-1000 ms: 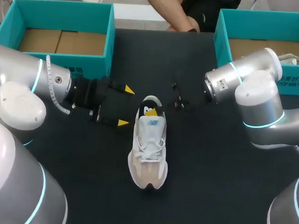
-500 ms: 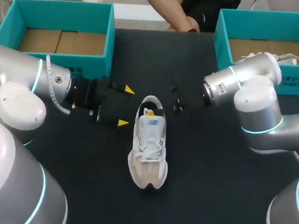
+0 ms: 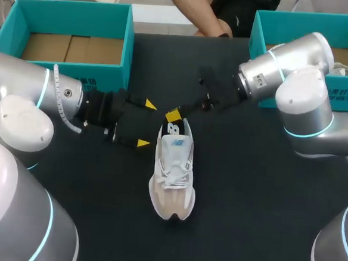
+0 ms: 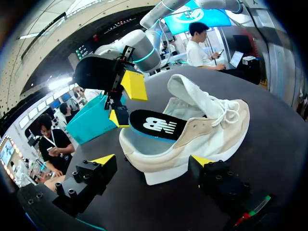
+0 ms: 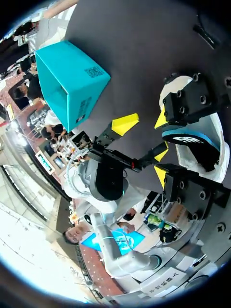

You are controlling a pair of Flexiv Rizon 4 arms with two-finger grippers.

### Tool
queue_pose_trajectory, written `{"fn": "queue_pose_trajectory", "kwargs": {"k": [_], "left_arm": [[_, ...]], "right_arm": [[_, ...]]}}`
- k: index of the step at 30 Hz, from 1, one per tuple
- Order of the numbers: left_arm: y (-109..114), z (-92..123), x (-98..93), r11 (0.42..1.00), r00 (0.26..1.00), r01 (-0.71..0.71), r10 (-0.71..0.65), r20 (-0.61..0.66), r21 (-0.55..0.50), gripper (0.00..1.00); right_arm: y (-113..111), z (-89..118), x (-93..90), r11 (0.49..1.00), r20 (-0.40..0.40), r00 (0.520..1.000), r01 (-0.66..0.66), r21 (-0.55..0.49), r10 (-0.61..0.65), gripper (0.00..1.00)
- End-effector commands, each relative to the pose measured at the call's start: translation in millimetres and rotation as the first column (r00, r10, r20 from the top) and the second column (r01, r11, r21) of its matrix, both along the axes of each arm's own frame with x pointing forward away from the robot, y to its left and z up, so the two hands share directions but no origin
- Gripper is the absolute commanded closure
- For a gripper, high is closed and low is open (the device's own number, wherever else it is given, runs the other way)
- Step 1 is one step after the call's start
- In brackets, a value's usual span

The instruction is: Take the shoe out of the shoebox, open the shoe tongue, remove and reinsert the insole, then place the shoe into the shoebox

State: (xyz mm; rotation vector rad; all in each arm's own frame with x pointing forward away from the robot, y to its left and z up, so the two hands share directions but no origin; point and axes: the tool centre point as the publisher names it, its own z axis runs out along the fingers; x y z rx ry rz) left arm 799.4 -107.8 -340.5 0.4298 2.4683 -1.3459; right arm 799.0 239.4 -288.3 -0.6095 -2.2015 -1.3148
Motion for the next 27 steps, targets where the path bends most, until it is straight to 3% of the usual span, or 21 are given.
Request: {"fn": "queue_pose_trajectory", "kwargs": {"k": [1,5,10,12,13,16,20,27], "left_arm": [[-0.6,0.2,-0.5,1.0,1.0,0.0,0.0,0.0,0.004,0.0],[-0.6,0.2,-0.5,1.0,1.0,0.0,0.0,0.0,0.004,0.0],[-0.6,0.2,-0.5,1.0,1.0,0.0,0.0,0.0,0.004,0.0],[-0.6,0.2,-0.5,1.0,1.0,0.0,0.0,0.0,0.004,0.0],[-0.6,0.2,-0.5,1.0,1.0,0.0,0.0,0.0,0.004,0.0],[7.9,6.5,0.2,1.0,1.0,0.012,-0.012,-0.005,-0.003,0.0],[21.8,17.1,5.6,0.999,0.999,0.041,-0.041,0.007,0.024,0.0],[44.9,41.0,15.6,0.993,0.994,0.106,-0.106,0.017,0.043,0.0]], "right_arm": [[-7.3,23.7,13.1,0.999,0.016,1.0,-0.009,-0.05,0.01,0.53],[-29.3,38.8,5.0,0.994,0.029,0.997,0.073,-0.083,-0.071,0.53],[-35.1,45.3,-3.0,0.974,-0.041,0.982,0.176,-0.142,-0.183,0.58],[-34.8,48.2,-3.4,0.956,-0.069,0.965,0.237,-0.17,-0.252,0.94],[-35.0,49.2,-3.8,0.945,-0.063,0.956,0.272,-0.181,-0.287,1.0],[-32.5,50.2,-4.0,0.909,-0.074,0.923,0.355,-0.219,-0.379,1.0],[-30.7,37.9,-7.1,0.806,-0.075,0.866,0.425,-0.413,-0.495,1.0],[-30.7,37.9,-7.1,0.806,-0.075,0.866,0.425,-0.413,-0.495,1.0]]}}
